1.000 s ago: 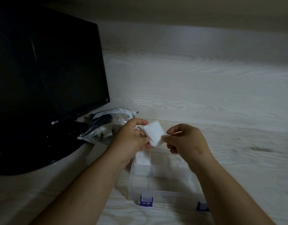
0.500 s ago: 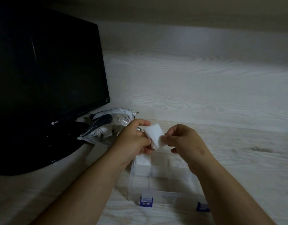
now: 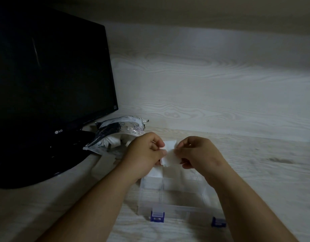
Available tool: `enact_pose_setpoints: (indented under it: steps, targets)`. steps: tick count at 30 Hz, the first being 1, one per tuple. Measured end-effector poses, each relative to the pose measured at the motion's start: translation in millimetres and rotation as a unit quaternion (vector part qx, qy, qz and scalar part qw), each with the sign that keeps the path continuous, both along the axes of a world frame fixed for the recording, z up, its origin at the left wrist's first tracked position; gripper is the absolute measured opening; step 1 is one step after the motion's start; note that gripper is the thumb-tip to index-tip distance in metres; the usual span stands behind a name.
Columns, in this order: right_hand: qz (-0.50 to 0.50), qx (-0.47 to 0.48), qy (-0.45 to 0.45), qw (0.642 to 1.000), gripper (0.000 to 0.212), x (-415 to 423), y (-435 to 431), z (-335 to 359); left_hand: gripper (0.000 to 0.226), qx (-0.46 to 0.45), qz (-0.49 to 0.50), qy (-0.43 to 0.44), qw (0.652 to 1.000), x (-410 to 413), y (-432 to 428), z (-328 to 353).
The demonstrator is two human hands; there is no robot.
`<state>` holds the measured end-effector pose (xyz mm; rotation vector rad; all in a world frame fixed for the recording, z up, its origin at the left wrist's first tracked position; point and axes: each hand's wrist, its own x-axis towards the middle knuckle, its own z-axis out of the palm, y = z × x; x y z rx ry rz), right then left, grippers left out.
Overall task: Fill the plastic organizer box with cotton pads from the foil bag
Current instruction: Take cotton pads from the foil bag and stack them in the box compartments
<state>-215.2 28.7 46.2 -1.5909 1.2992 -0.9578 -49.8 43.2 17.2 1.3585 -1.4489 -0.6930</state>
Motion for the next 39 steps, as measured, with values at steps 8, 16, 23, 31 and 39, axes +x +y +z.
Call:
enact_pose_setpoints:
  steps: [8,16,23,31,39]
  targets:
    - [0.01,0.034,0.081,0.996,0.006,-6,-2,1,0.008,-0.02,0.016,-0.193,0.981,-4,3,-4]
    - [0.02,0.068,0.146,0.987,0.005,-4,-3,0,0.007,0.001,-0.008,-0.261,0.965,-6,3,-8]
    - [0.032,0.063,0.212,0.975,0.012,1,-3,-5,0.009,-0.037,0.007,-0.338,0.941,-6,1,-11]
    - [0.026,0.068,0.233,0.97,0.014,3,-3,-8,0.019,0.006,0.003,-0.358,0.934,-8,4,-7]
    - [0.06,0.07,0.286,0.954,0.029,3,-12,-13,0.027,0.072,-0.027,-0.347,0.935,-6,5,-1]
